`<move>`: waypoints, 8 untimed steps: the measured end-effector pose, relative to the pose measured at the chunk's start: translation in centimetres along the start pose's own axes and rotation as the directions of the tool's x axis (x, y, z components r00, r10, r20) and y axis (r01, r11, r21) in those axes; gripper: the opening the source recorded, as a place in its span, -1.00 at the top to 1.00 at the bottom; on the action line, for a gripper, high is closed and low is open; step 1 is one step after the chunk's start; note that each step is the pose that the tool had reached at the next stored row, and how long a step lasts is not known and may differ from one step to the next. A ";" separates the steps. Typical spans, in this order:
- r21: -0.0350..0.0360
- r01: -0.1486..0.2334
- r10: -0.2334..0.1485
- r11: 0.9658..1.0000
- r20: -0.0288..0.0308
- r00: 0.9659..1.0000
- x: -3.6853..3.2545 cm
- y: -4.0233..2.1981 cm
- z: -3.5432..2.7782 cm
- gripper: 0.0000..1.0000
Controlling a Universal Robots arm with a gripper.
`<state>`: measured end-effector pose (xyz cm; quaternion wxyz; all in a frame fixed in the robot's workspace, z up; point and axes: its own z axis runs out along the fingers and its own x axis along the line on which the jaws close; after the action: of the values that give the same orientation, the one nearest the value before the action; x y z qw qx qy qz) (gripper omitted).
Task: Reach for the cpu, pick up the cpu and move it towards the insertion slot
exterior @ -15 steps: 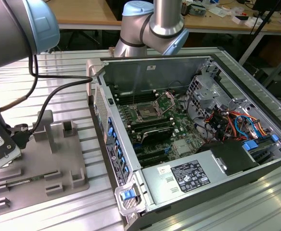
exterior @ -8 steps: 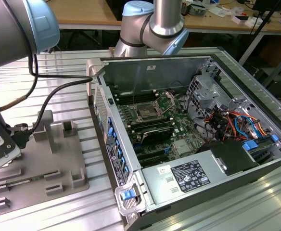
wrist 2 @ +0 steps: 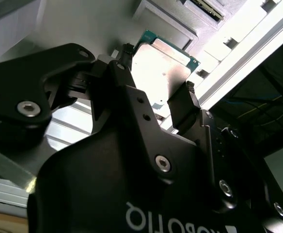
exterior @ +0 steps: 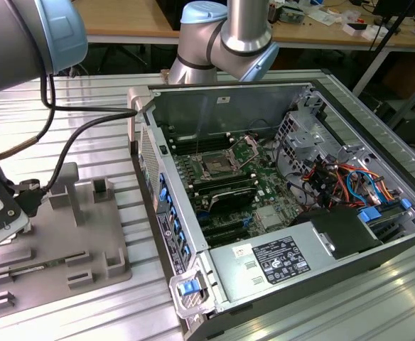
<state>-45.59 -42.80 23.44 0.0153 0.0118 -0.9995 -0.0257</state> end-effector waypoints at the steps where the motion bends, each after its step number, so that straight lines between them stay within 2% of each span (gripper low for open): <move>1: 0.000 0.000 0.000 1.000 0.000 1.000 0.01 0.01 -0.16 -0.09; 8: 0.000 0.000 0.000 1.000 0.000 1.000 0.03 0.05 -0.94 -0.09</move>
<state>-45.59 -42.80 24.38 0.0153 0.0118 -0.9995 -0.0257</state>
